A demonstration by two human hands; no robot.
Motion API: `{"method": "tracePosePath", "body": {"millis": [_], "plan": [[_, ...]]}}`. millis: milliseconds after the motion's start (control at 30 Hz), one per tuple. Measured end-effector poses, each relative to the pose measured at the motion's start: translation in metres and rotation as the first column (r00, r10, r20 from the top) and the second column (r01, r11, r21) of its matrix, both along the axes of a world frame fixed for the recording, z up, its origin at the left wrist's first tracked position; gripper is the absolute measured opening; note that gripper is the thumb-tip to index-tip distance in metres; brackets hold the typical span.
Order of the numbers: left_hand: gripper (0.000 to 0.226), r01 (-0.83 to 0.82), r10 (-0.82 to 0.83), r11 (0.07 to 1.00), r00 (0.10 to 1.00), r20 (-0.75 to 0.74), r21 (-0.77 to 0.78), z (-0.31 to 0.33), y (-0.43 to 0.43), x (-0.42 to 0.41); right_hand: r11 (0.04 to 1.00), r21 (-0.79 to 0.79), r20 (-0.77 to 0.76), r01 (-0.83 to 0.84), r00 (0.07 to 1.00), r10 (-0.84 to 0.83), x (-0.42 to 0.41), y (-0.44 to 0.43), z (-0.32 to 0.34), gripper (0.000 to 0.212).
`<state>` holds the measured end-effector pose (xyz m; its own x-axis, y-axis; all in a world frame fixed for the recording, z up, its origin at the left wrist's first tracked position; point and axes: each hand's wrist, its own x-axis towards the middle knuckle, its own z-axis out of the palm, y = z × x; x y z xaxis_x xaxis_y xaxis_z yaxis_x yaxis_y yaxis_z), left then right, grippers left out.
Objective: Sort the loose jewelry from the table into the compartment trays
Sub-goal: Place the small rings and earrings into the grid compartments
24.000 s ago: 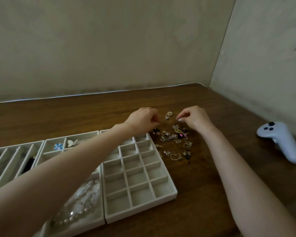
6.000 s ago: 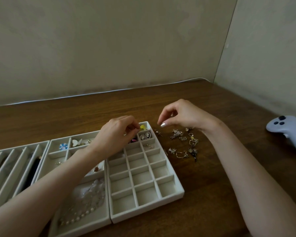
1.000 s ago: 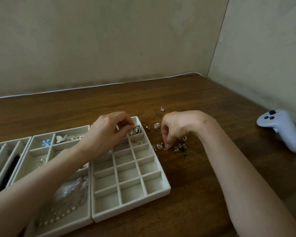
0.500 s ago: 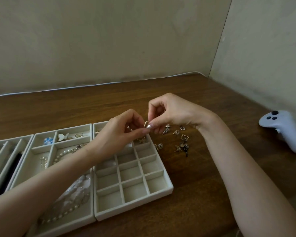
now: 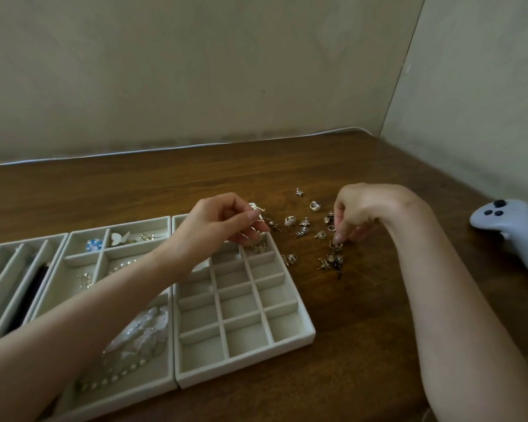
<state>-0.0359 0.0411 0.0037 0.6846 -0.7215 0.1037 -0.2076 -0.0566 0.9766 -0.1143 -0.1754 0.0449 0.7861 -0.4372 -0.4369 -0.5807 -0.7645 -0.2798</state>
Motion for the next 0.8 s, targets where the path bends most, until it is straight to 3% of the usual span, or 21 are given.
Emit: {"method": "tracePosePath", "body": {"millis": [167,367,467,800], "plan": [[0.012,0.002,-0.003,1.000,0.999,-0.039,-0.013,0.001,0.001,0.000,0.999,-0.029,-0.019,0.034,0.999,-0.034,0.002,0.001,-0.002,0.026],[0.019,0.040,-0.043,0.999,0.996,-0.081,-0.033,0.006,0.002,-0.002,0.999,0.023,0.037,0.042,0.998,-0.042,0.005,0.004,-0.006,0.006],[0.015,0.057,-0.062,0.997,0.993,-0.103,-0.045,0.006,0.003,-0.002,0.999,0.022,0.047,0.041,0.998,-0.042,0.007,0.005,-0.006,0.008],[0.016,0.048,-0.050,0.999,0.995,-0.089,-0.025,0.006,0.003,0.001,0.993,-0.107,0.194,-0.054,0.978,0.074,0.019,0.014,-0.017,0.009]]}}
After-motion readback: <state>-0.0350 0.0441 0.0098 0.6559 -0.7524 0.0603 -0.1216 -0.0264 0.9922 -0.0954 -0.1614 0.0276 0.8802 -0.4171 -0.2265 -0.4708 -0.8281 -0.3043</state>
